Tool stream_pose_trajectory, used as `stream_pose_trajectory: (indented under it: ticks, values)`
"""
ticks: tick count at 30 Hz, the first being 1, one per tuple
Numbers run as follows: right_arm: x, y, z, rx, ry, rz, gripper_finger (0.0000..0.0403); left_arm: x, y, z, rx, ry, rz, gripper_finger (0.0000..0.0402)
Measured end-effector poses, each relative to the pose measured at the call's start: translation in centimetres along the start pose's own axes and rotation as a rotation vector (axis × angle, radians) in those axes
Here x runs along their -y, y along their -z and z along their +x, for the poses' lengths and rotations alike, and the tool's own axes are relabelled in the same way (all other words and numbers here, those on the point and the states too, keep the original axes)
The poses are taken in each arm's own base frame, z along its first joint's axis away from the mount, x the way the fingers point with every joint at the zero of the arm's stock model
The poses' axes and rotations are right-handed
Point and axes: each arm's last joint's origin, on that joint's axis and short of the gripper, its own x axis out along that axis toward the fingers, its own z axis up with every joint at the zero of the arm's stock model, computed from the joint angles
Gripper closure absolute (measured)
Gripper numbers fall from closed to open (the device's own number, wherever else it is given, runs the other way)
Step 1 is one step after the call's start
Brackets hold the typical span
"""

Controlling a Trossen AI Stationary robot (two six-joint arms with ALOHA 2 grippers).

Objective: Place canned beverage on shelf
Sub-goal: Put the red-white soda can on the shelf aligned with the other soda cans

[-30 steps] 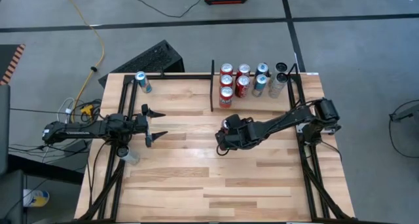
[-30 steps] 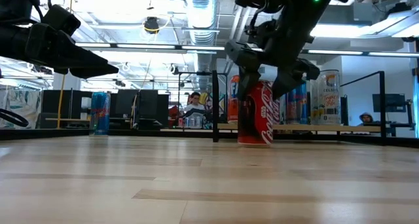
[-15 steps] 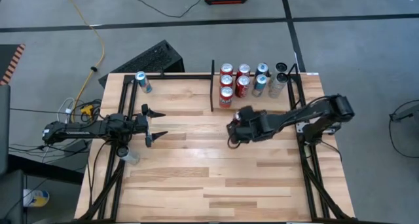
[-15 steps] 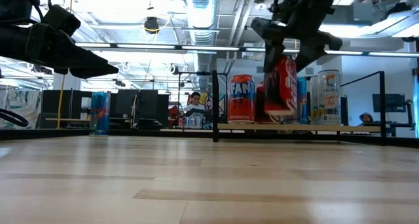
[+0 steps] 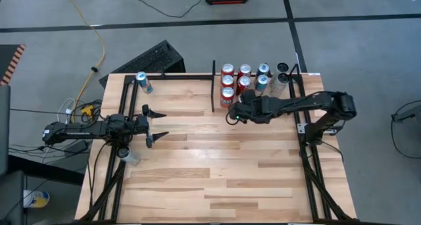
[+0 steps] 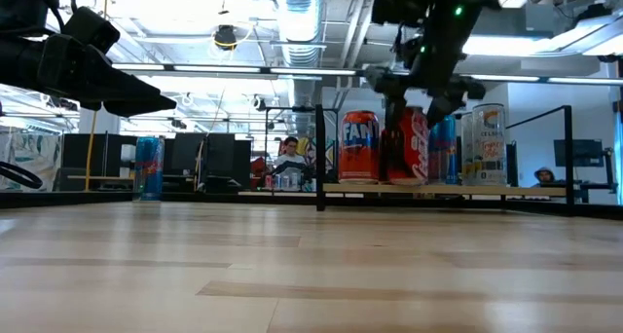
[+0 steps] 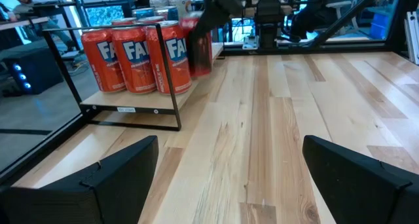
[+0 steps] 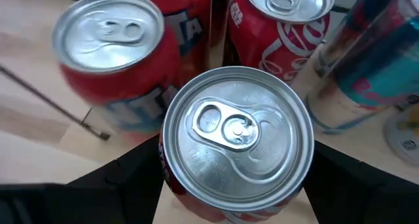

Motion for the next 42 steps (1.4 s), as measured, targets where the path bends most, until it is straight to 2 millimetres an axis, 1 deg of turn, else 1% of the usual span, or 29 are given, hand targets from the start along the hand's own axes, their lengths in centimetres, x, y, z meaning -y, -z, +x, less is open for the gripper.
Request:
stream_pose_trajectory:
  ticks: [4,7,17,21,24,34,42]
  values:
    - [0.2,0.3,0.8,0.017,0.005,0.025,0.0078,0.0,0.0,0.0,0.0,0.0,0.0,0.0035]
    - [0.1,0.4,0.9,0.029,-0.004,0.034,0.0078,0.0,0.0,0.0,0.0,0.0,0.0,0.0035]
    - [0.5,-0.2,1.5,0.034,0.014,0.06,0.0077,0.0,0.0,0.0,0.0,0.0,0.0,0.0035]
    - [0.8,-0.6,1.9,0.034,0.029,0.075,0.0051,0.0,0.0,0.0,0.0,0.0,0.0,0.0035]
    - [0.8,-0.7,2.1,0.033,0.032,0.069,0.0043,0.0,0.0,0.0,0.0,0.0,0.0,0.0035]
    - [0.8,-0.7,2.1,0.025,0.031,0.029,0.0037,0.0,0.0,0.0,0.0,0.0,0.0,0.0035]
    - [0.5,-1.6,1.8,0.038,0.019,0.012,0.0036,0.0,0.0,0.0,0.0,0.0,0.0,0.0035]
